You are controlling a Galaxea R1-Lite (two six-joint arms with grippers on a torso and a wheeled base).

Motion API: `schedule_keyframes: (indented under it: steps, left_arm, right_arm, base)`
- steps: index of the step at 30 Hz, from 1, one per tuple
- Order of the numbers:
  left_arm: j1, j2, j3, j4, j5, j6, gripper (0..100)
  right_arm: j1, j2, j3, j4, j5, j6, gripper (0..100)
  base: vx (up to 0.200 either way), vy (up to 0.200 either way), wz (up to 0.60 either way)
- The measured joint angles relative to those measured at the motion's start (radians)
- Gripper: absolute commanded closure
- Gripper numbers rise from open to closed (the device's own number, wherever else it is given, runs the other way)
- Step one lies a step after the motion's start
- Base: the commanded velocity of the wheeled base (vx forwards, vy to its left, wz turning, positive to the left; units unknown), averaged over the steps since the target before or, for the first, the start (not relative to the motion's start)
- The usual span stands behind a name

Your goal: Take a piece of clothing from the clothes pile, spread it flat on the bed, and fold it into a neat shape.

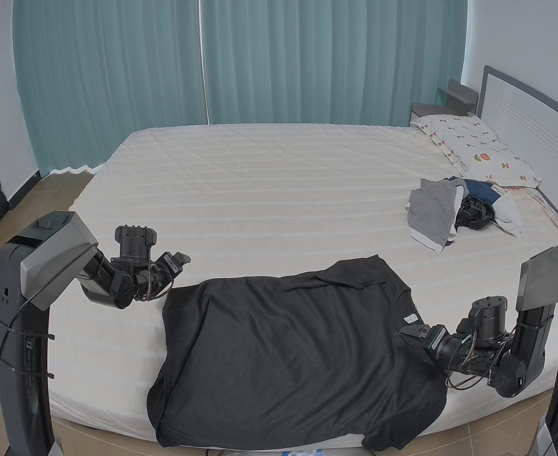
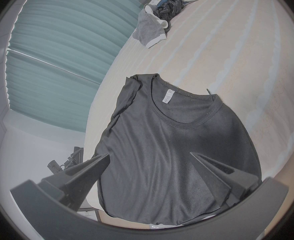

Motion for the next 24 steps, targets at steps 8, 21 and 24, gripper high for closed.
schedule_keyframes:
  steps: [8, 21, 24]
  left_arm:
    - [-0.006, 0.050, -0.015, -0.003, 0.009, 0.024, 0]
    - [-0.015, 0.079, 0.021, -0.003, 0.032, 0.094, 100]
    - [-0.015, 0.085, 0.016, -0.004, 0.048, 0.096, 100]
  right_arm:
    - [0.005, 0.013, 0.002, -0.003, -0.005, -0.001, 0]
    - [0.006, 0.017, 0.001, -0.003, -0.005, -0.004, 0]
    - [0.009, 0.017, 0.001, -0.003, -0.005, -0.004, 0]
  base:
    - [0.000, 0.000, 0.00]
    - [0.000, 0.000, 0.00]
    - [0.000, 0.000, 0.00]
